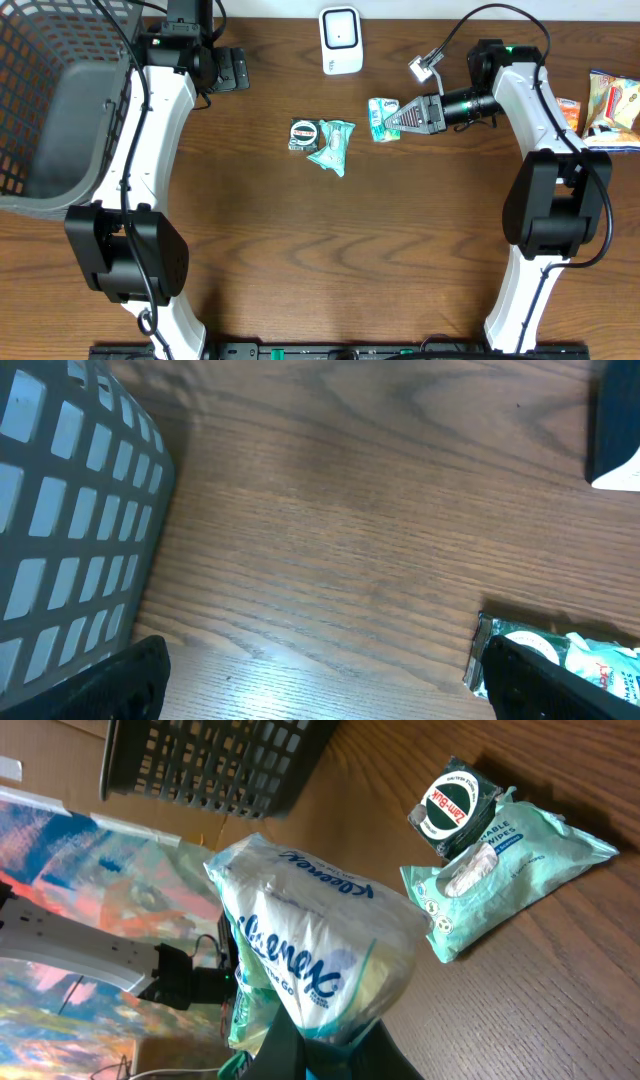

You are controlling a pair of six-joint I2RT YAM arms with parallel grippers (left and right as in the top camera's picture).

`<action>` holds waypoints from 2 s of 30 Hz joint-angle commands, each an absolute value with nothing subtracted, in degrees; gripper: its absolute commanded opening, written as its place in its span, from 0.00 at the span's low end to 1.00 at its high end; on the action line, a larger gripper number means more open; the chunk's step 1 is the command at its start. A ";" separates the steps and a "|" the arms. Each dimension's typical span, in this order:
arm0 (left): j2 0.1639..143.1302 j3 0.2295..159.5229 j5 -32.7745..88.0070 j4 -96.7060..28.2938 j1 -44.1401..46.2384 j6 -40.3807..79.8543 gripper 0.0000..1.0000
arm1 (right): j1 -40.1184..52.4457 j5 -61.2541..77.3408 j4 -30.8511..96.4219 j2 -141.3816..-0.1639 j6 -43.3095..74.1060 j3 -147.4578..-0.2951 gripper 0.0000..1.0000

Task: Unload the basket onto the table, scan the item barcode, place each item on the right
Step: 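Lift the Kleenex packet up and right with the right gripper, then hold the Kleenex packet in front of the scanner window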

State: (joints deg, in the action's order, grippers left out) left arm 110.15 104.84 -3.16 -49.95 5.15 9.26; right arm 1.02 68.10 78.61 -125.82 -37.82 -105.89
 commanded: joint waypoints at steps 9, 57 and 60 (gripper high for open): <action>108.97 105.54 -3.70 -50.13 5.15 10.17 0.98 | 1.67 68.90 78.02 -125.14 -38.85 -105.73 0.01; 108.97 105.54 -3.68 -50.13 5.15 10.17 0.98 | 19.53 -4.78 41.41 -125.16 -4.80 -120.68 0.01; 108.97 105.54 -3.68 -50.13 5.15 10.17 0.98 | 18.79 -4.73 39.44 -125.19 -5.06 -122.28 0.01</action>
